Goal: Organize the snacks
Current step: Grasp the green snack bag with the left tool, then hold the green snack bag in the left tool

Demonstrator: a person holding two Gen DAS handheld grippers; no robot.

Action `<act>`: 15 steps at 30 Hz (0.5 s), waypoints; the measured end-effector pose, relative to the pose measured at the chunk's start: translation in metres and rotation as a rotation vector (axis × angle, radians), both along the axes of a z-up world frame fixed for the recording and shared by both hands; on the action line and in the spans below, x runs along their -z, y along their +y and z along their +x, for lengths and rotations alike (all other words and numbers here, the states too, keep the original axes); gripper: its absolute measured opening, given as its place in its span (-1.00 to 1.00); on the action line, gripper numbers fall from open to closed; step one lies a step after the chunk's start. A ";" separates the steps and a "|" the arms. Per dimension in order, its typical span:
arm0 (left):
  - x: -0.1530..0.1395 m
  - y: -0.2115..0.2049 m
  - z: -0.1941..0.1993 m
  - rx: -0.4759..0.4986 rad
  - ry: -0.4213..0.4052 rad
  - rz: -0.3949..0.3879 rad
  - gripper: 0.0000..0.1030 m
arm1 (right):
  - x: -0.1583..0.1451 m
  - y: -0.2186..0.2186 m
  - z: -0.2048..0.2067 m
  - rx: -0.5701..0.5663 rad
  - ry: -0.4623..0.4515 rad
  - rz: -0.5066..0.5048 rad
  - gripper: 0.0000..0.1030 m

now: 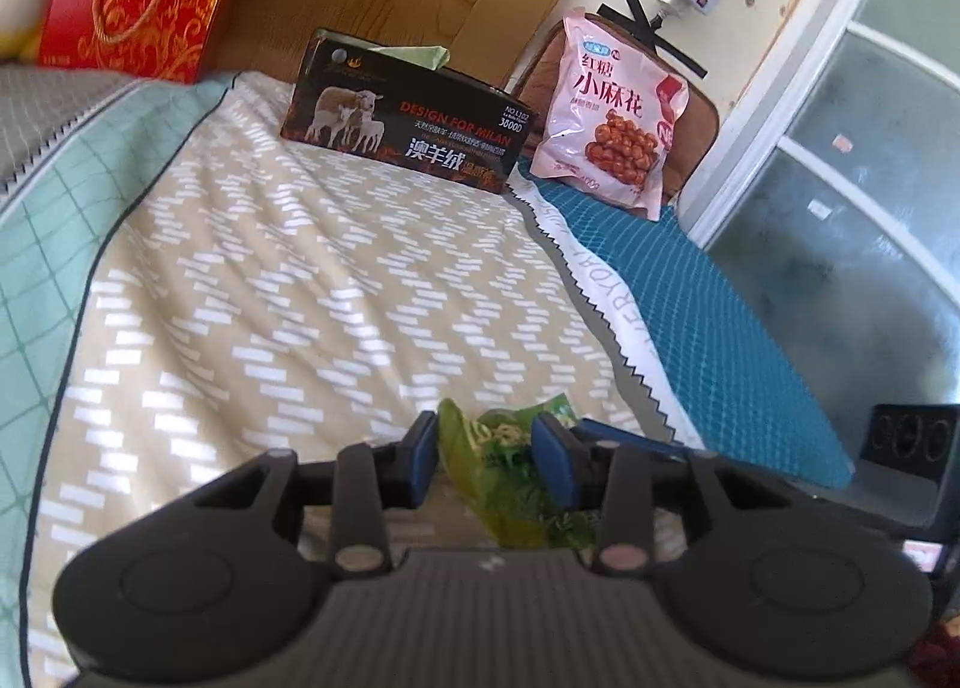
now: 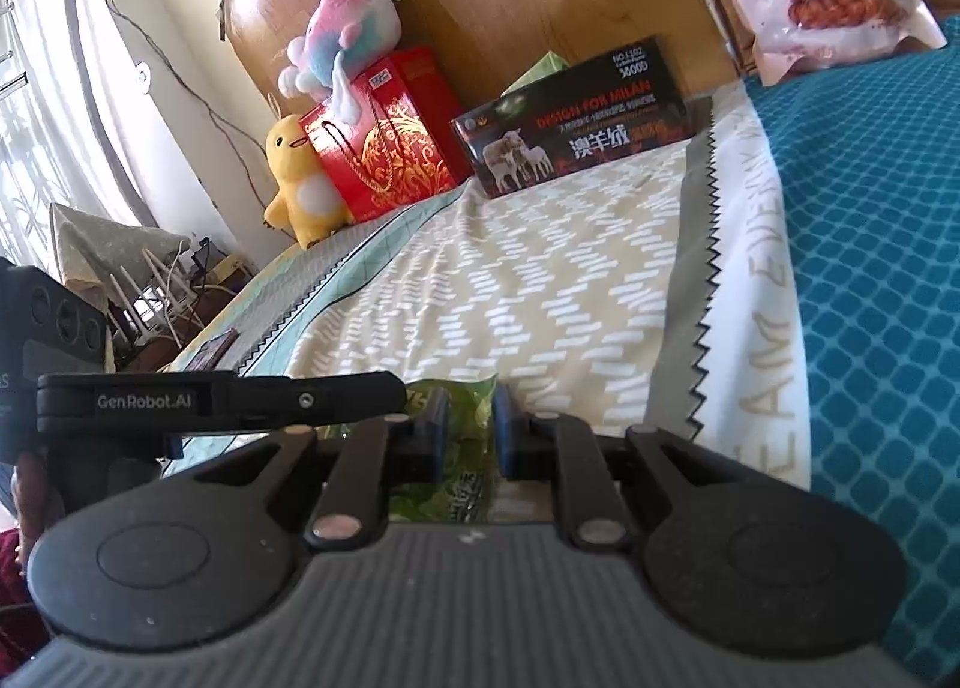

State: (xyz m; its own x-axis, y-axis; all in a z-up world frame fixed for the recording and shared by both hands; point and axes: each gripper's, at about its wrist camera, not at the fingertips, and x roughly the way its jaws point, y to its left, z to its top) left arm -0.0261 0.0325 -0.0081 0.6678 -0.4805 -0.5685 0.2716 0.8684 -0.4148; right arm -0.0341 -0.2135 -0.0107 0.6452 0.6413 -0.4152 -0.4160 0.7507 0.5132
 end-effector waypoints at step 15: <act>-0.004 -0.010 -0.019 -0.069 0.007 0.059 -0.27 | 0.009 -0.005 -0.022 0.075 -0.020 0.059 -0.61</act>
State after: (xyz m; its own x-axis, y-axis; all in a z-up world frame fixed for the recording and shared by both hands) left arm -0.0449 0.0222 -0.0038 0.6937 -0.3991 -0.5995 0.2077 0.9079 -0.3640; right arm -0.0562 -0.2180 -0.0193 0.7000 0.6140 -0.3647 -0.3709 0.7490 0.5491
